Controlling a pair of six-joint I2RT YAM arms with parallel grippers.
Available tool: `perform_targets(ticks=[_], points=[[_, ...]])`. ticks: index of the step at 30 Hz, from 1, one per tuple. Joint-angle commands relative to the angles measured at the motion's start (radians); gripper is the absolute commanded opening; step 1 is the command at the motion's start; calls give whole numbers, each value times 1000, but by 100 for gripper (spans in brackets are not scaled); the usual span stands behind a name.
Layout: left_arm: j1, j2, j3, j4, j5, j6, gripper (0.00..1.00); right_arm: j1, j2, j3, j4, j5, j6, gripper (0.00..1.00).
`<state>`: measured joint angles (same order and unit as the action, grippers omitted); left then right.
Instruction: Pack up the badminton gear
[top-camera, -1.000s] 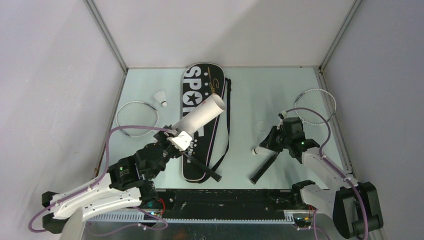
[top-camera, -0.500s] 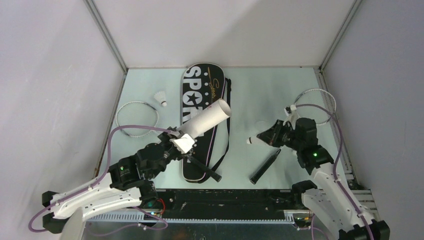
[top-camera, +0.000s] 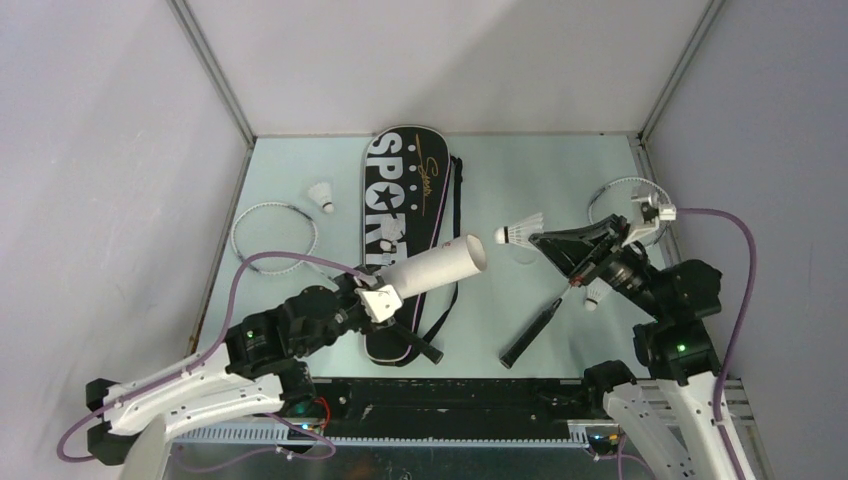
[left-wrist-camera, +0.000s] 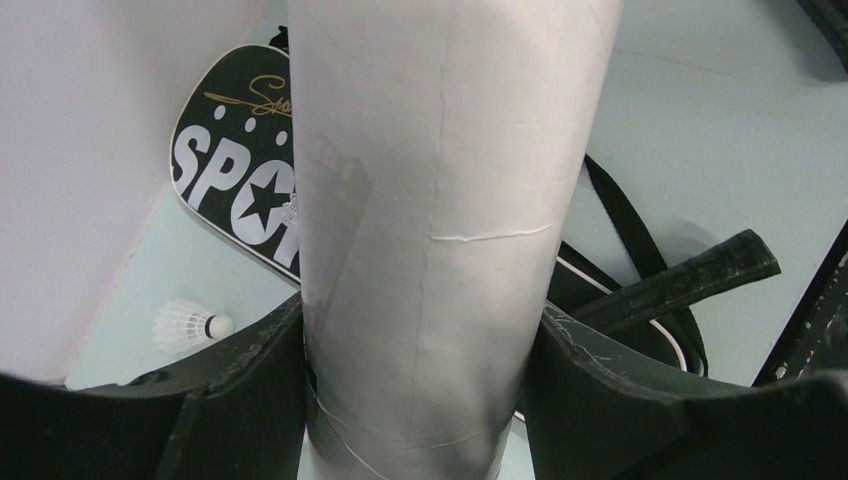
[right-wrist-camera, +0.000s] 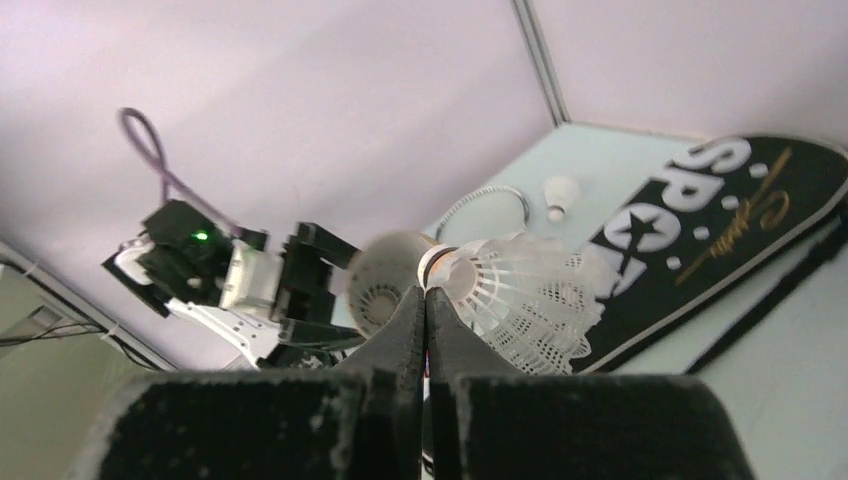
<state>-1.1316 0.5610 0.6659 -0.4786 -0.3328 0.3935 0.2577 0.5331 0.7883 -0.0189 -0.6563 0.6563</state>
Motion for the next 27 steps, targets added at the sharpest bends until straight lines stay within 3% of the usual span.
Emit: perform_targets(ticks=[1,17,27], points=[[1,5,-3,30,49,29,46,14,-17,46,74,-55,27,0],[1,-6,-11,33,86,48,46,298,111,46,23,13,-57,0],[2,-12,-14,38,88,54,45,374,189,46,-12,61,-88,0]])
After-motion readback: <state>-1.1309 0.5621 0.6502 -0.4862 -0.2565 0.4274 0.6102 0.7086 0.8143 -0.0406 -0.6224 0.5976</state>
